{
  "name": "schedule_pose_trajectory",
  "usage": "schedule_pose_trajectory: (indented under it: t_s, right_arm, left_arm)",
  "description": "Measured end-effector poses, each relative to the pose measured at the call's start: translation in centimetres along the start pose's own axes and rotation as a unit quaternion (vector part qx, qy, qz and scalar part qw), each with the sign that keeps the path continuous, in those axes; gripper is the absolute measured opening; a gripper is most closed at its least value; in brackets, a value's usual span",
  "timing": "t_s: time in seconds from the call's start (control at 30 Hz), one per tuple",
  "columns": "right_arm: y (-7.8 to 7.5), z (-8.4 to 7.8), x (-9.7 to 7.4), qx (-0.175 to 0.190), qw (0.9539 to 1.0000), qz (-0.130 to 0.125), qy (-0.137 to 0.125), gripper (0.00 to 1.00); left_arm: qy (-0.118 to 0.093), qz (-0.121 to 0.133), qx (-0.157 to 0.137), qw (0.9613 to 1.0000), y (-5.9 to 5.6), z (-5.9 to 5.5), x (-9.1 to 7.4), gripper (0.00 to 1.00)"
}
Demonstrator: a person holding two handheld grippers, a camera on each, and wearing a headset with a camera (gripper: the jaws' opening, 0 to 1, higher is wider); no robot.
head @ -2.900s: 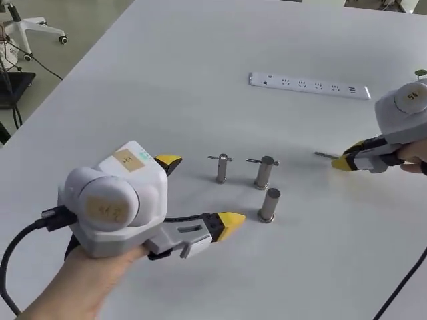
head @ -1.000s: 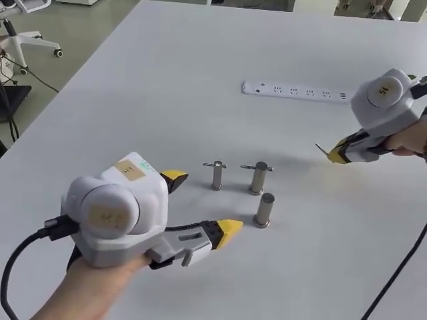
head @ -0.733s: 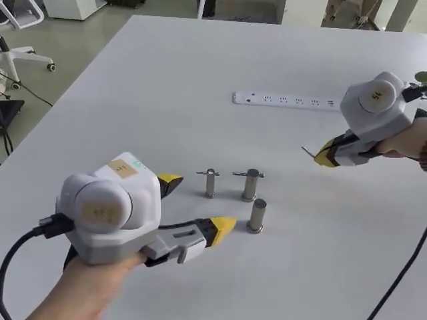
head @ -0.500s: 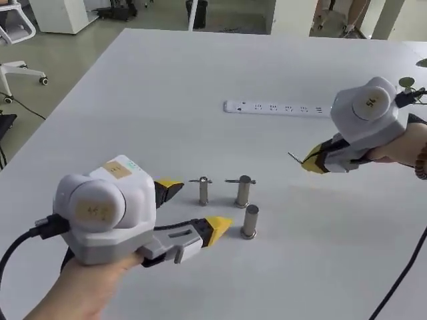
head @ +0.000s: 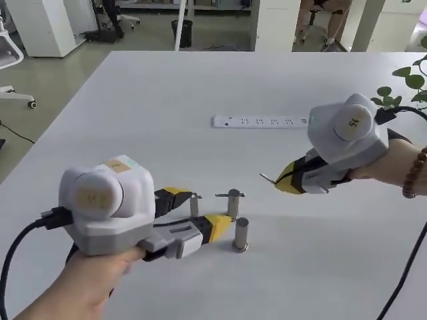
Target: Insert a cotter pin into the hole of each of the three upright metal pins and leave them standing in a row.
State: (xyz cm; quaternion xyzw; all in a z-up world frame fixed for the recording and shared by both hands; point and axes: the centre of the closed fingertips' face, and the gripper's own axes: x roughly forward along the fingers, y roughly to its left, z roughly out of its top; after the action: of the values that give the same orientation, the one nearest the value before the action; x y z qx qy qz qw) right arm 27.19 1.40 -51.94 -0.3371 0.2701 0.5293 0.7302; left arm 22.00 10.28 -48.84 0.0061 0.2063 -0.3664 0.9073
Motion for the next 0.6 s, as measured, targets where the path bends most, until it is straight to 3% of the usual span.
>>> schedule_pose_trajectory:
  t_s: [0.33, 0.4, 0.6]
  right_arm:
    - [1.9, 2.3, 0.0, -0.055, 0.998, 0.022, -0.021, 0.0]
    - [2.2, 2.7, -0.1, -0.064, 0.9973, 0.025, -0.025, 0.0]
    - [3.3, 3.5, -0.3, -0.101, 0.9939, 0.033, -0.03, 0.0]
  left_arm:
    - [0.017, -0.034, -0.036, 0.9986, -0.6, 0.3, 1.1, 0.3]
    - [0.028, -0.046, -0.06, 0.9968, -0.9, 0.1, 1.3, 0.27]
    - [0.037, -0.059, -0.077, 0.9946, -1.3, 0.1, 1.7, 0.2]
